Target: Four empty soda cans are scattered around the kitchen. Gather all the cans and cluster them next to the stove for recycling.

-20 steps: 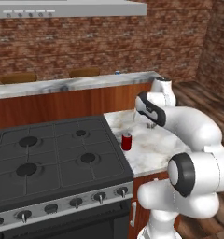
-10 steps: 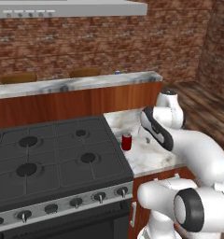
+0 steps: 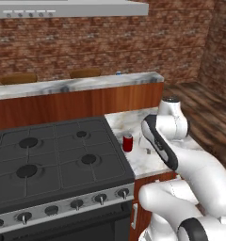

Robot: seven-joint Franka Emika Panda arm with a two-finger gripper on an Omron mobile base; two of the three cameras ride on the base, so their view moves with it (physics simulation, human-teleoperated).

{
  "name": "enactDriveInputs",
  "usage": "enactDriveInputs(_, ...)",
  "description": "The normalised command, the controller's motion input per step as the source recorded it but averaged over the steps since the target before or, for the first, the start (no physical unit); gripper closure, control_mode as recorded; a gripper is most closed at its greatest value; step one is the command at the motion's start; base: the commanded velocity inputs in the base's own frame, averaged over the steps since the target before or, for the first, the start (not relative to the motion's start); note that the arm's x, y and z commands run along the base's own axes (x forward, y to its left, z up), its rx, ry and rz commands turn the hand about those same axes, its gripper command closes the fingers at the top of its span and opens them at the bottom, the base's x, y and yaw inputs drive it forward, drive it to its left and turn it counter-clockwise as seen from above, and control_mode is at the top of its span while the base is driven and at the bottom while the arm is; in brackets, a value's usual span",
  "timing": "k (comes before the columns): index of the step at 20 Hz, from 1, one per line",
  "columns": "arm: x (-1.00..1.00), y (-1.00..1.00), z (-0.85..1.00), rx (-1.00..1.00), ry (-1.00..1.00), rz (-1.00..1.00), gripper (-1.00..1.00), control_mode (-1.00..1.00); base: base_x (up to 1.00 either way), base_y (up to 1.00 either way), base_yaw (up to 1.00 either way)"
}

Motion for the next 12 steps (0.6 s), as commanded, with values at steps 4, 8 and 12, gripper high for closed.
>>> enactDriveInputs(4, -0.22, 0.27, -0.1, -0.01, 0.02, 0.06, -1.0, -1.0, 0.0, 0.0, 0.0)
enactDriveInputs(8, -0.03, 0.01, -0.03, 0.0, 0.03, 0.0, -1.0, -1.0, 0.0, 0.0, 0.0)
enactDriveInputs(12, -0.01, 0.0, -0.01, 0.0, 0.03, 0.0, -1.0, -1.0, 0.0, 0.0, 0.0)
